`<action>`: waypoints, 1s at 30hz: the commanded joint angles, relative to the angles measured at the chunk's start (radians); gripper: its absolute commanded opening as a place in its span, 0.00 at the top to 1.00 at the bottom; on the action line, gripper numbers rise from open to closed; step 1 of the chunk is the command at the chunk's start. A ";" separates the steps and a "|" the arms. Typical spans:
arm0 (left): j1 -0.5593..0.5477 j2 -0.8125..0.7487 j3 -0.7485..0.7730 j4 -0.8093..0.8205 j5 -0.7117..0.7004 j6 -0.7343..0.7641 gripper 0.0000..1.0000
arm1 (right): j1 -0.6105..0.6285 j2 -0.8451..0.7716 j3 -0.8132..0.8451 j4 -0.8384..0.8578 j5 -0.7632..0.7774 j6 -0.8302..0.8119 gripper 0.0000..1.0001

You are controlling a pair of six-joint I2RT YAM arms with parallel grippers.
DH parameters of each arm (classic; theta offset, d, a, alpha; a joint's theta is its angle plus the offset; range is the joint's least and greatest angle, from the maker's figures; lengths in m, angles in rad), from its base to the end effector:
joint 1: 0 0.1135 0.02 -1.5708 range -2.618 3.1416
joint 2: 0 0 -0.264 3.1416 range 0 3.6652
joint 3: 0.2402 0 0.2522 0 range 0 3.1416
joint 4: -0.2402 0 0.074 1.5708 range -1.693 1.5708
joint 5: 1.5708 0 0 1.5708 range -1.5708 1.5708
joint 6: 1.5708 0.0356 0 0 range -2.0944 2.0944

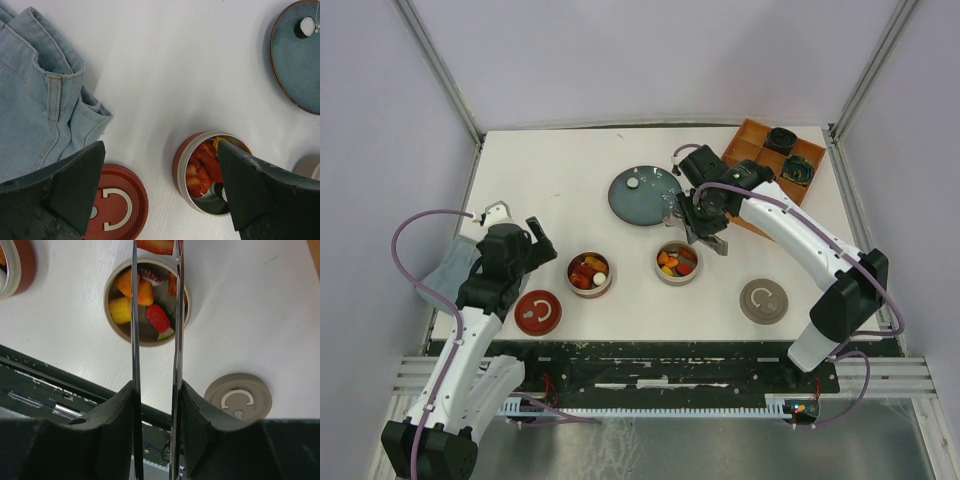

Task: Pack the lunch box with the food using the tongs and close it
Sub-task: Place the fake food in the packing box.

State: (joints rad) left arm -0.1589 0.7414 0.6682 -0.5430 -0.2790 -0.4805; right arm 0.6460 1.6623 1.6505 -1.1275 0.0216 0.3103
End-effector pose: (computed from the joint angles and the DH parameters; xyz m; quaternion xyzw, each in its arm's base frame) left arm 0.1618 -0.0160 0.2712 -0.2039 0.8580 -0.0257 0.4707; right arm 0.2684 0.2014 0.3340 -0.1609 0.9634 0.0891 0.1949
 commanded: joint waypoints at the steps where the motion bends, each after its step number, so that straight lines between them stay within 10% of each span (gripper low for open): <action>1: 0.004 -0.004 0.004 0.048 0.001 0.029 0.01 | 0.006 -0.095 -0.071 -0.025 -0.036 0.019 0.56; 30: 0.004 -0.007 0.003 0.049 0.007 0.031 0.01 | 0.068 -0.110 -0.202 -0.058 0.025 0.042 0.55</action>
State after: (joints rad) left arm -0.1589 0.7414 0.6682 -0.5430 -0.2779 -0.4808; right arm 0.7082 1.5517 1.4544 -1.1912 0.0013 0.3408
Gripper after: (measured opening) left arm 0.994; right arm 0.456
